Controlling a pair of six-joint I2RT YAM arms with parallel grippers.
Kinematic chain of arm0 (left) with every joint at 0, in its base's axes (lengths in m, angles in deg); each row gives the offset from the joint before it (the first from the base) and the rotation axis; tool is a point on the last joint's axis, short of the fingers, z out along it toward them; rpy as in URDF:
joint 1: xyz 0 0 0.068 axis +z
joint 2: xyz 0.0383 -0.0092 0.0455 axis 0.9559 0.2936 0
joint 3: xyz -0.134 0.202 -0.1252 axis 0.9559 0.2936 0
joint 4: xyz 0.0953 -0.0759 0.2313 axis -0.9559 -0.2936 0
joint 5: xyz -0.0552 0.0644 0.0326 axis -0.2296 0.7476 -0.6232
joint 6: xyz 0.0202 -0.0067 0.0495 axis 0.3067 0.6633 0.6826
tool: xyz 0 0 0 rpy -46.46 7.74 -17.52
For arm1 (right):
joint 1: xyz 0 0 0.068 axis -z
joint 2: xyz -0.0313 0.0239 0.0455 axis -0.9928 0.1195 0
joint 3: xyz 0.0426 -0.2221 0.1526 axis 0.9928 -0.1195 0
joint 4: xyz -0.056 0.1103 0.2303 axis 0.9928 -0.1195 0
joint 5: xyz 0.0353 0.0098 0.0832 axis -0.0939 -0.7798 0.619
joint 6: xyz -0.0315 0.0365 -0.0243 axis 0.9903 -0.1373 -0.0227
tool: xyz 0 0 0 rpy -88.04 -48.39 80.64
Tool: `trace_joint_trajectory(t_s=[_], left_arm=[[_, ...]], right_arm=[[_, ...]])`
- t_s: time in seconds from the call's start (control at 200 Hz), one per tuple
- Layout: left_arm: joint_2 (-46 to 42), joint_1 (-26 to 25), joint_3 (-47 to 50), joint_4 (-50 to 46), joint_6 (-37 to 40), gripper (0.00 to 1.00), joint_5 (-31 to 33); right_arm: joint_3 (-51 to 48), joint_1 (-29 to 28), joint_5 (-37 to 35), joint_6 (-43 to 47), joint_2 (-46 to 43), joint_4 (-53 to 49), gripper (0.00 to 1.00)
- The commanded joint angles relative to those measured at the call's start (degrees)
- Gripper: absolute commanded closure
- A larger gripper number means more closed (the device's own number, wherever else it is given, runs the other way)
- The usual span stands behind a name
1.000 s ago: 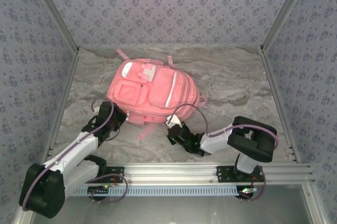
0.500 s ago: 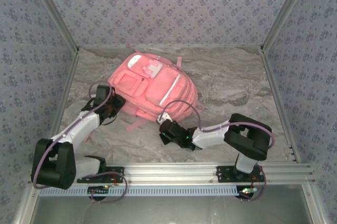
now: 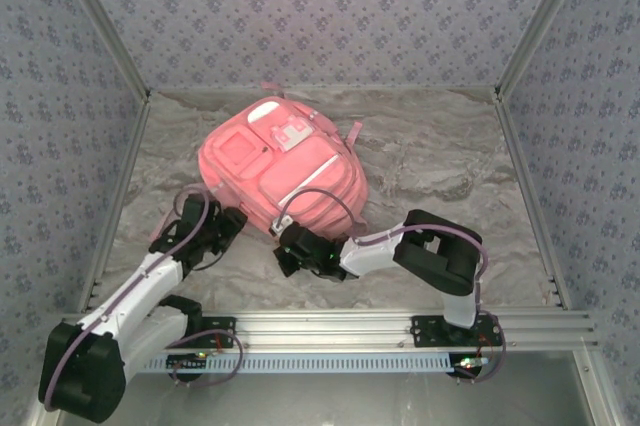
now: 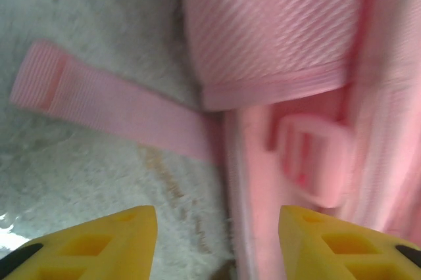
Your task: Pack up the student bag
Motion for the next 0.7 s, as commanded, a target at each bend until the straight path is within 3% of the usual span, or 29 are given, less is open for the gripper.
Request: trace_joint_trajectory(t_s=[0.0,0.27,0.47,0.694], left_arm=[[0.8,-0.9,1.2,6.1,-2.7,0.49,0.1],[10.1,-2.9,1.3,16.9,-1.6,0.50,0.3],[16.9,-4.4,1.0,21.6,-1.8,0.70,-0.4],[11.3,-4.3,0.2,15.2,1.6,0.99,5.5]], right_arm=[[1.6,-0.5,3.3,-1.0,1.0,0.7,1.00],[1.6,-0.4,5.9,-1.6,1.1,1.4,1.00],[1.3,0.0,5.8,-1.8,0.8,0.7,1.00],[-0.1,0.2,3.8,-2.0,0.1,-1.1,1.00]])
